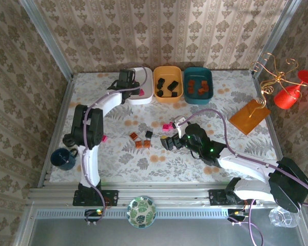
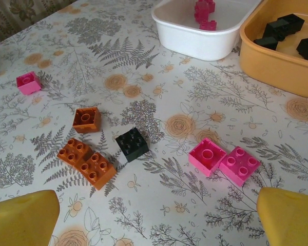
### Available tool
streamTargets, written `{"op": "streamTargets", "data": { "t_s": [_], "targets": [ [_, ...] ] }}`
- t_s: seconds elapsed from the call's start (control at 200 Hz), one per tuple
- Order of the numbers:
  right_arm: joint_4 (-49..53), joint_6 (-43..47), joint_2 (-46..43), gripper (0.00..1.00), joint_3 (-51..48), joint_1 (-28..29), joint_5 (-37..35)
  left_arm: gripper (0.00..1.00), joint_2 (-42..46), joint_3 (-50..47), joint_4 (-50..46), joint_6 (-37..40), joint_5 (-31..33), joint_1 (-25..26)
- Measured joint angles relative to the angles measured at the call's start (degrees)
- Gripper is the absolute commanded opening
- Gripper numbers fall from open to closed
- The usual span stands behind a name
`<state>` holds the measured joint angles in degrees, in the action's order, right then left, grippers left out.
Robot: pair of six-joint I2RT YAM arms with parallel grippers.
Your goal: Sort the legos into containers by color
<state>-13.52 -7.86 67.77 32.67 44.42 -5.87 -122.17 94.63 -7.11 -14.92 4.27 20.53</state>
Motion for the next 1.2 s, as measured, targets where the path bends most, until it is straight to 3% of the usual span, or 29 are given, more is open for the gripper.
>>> {"op": "streamTargets", "data": {
  "t_s": [0.12,0.275,0.37,0.58,0.695,0.915,1.2],
  "targets": [
    [0.00,0.00,0.00,1.00,0.00,0.00,-0.39,0.62,-4.22,6.54,-4.00,1.05,-1.75,-0.70],
    [0.00,0.00,0.00,1.00,0.00,0.00,-1.14,0.71,-1.55,5.07,-5.77,1.77,-2.62,-1.09],
    [0.00,0.00,0.00,1.00,0.00,0.00,-1.27,0.73,6.49,-3.54,-5.51,1.90,-2.54,-1.14],
    [0.02,0.00,0.00,1.00,0.00,0.00,-1.29,0.76,33.40,-32.04,-3.56,1.14,1.36,-2.43],
    [0.02,0.00,0.00,1.00,0.02,0.00,-1.29,0.77,41.55,-44.63,-4.57,-0.55,3.08,-5.40],
    [0.15,-0.02,0.63,1.00,0.02,0.00,-1.27,0.79,47.91,-58.21,-9.07,-5.25,3.78,-8.66],
    [0.44,-0.24,0.66,1.00,0.00,0.00,-1.29,0.72,42.32,-58.47,-6.54,-8.13,1.73,-10.10]
  ]
}}
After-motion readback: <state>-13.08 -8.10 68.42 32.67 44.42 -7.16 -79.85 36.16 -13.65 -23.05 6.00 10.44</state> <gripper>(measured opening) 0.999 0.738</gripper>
